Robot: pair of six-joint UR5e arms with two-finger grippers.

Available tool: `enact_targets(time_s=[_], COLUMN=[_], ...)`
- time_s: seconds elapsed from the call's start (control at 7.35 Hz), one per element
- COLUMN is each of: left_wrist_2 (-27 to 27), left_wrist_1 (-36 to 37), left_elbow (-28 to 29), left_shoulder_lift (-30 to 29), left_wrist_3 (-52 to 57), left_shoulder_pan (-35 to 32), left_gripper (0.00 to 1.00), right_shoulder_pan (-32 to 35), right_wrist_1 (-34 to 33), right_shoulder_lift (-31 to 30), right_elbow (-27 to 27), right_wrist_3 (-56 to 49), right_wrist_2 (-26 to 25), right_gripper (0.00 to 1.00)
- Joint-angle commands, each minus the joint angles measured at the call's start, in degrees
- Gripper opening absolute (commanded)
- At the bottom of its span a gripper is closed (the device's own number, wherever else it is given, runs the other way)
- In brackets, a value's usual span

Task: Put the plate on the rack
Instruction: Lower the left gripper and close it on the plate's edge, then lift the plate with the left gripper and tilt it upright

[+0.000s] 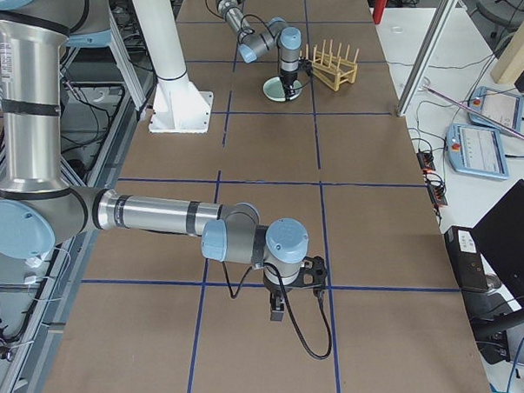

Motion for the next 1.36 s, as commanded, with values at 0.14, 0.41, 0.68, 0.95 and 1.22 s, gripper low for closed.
enact_targets(time_s=[0.14,0.41,0.68,0.95,1.22], left_wrist_2=[-0.49,-1.36,-4.96,-4.71,-4.62], left_wrist_1=[5.79,-0.76,-15.57,-42.60,-53.75], left_elbow=[-16.56,-23.37,-23.30,-21.55,-17.52], left_shoulder_lift=[2.93,5.06,8.38,15.58,15.61], left_wrist_3=[-0.32,-3.22,-8.10,-19.96,-22.03], left_shoulder_pan=[-6.09,-12.94,-19.62,-24.81,-31.05], left_gripper=[0.00,0.00,0.00,0.00,0.00], right_shoulder_pan=[0.06,-0.02,-0.02,0.06,-0.02], right_wrist_1=[0.00,0.00,0.00,0.00,0.00], right_shoulder_lift=[0.00,0.00,0.00,0.00,-0.09], right_elbow=[0.00,0.00,0.00,-0.09,-0.09], right_wrist_3=[-0.01,0.08,-0.01,-0.01,-0.01], right_wrist_2=[0.00,0.00,0.00,0.00,0.00], right_gripper=[1.00,1.00,1.00,1.00,1.00])
